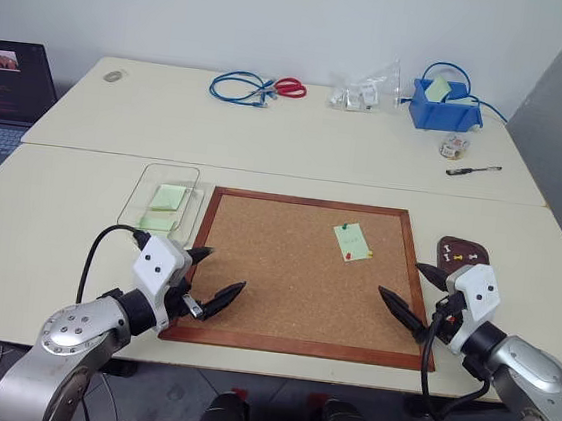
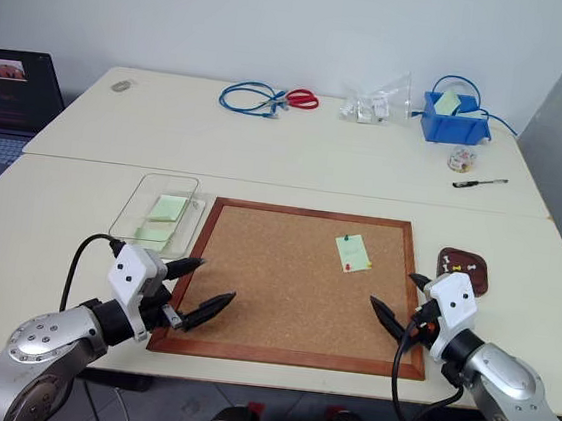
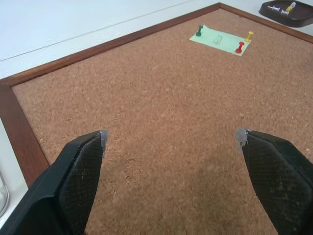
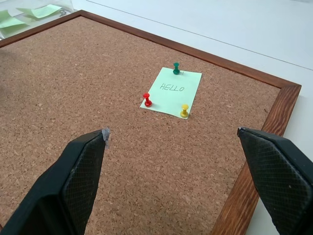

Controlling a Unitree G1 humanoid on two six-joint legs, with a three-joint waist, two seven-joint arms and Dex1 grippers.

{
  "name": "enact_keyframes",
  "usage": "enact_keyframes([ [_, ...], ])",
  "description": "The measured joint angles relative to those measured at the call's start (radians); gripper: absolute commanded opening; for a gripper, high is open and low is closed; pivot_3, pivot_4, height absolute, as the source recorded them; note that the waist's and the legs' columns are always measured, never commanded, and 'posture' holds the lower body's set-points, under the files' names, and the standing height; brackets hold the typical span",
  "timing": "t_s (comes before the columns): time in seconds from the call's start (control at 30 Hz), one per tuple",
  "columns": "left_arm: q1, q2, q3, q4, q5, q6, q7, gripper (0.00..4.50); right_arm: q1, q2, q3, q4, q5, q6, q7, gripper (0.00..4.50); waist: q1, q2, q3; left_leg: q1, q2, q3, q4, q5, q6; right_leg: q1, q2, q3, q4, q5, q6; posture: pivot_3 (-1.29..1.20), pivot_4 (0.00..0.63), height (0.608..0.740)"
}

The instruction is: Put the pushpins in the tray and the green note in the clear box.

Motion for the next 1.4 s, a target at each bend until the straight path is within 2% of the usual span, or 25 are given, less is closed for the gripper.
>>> enact_keyframes([
  [0.1, -0.033, 0.007, 0.000, 0.000, 0.000, -0.004, -0.003, 4.49, -0.016, 0.000, 0.004, 0.002, 0.000, -0.001, 0.000, 4.50, 0.000, 0.000, 0.000, 0.000, 0.000, 0.000, 0.000, 0.000, 0.000, 0.000, 0.000, 0.000, 0.000, 0.000, 0.000, 0.00, 0.150, 0.740],
  [0.2, -0.066, 0.016, -0.003, 0.012, -0.006, -0.007, -0.029, 4.03, -0.023, -0.001, 0.004, 0.014, -0.001, -0.002, 0.002, 4.50, 0.000, 0.000, 0.000, 0.000, 0.000, 0.000, 0.000, 0.000, 0.000, 0.000, 0.000, 0.000, 0.000, 0.000, 0.000, 0.00, 0.150, 0.740],
  [0.43, -0.210, 0.069, -0.014, 0.123, -0.037, -0.030, -0.148, 2.74, -0.090, -0.034, 0.006, 0.045, 0.001, -0.006, 0.046, 4.50, -0.002, 0.000, 0.000, 0.000, 0.000, 0.000, 0.000, 0.000, 0.000, 0.000, 0.000, 0.000, 0.000, 0.000, 0.000, 0.00, 0.150, 0.740],
  [0.6, -0.262, 0.101, -0.085, 0.244, -0.012, -0.093, -0.259, 1.85, -0.177, -0.075, 0.022, 0.125, 0.000, -0.030, 0.117, 4.50, -0.002, 0.000, 0.000, 0.000, 0.000, 0.000, 0.000, 0.000, 0.000, -0.001, 0.000, 0.000, 0.000, 0.000, 0.000, 0.00, 0.150, 0.740],
  [0.9, -0.322, 0.094, -0.144, 0.340, 0.013, -0.161, -0.344, 0.13, -0.265, -0.099, 0.043, 0.212, 0.003, -0.044, 0.205, 4.50, -0.001, 0.000, 0.001, -0.003, 0.000, 0.000, 0.000, 0.000, 0.000, -0.002, 0.000, -0.001, 0.000, 0.000, 0.000, 0.00, 0.150, 0.740],
  [1.17, -0.357, 0.071, -0.180, 0.431, 0.042, -0.207, -0.373, 0.01, -0.327, -0.091, 0.088, 0.258, -0.004, -0.058, 0.225, 4.50, -0.002, 0.001, 0.001, -0.003, 0.000, 0.000, 0.001, 0.000, 0.000, -0.003, 0.000, -0.001, 0.001, 0.000, 0.000, 0.00, 0.150, 0.740],
  [1.4, -0.345, 0.068, -0.230, 0.489, 0.128, -0.241, -0.366, 0.01, -0.408, -0.063, 0.119, 0.318, -0.010, -0.065, 0.220, 4.50, -0.002, 0.001, 0.001, -0.003, 0.000, 0.000, 0.001, 0.000, 0.000, -0.003, 0.000, -0.001, 0.001, 0.000, 0.000, 0.00, 0.150, 0.740],
])
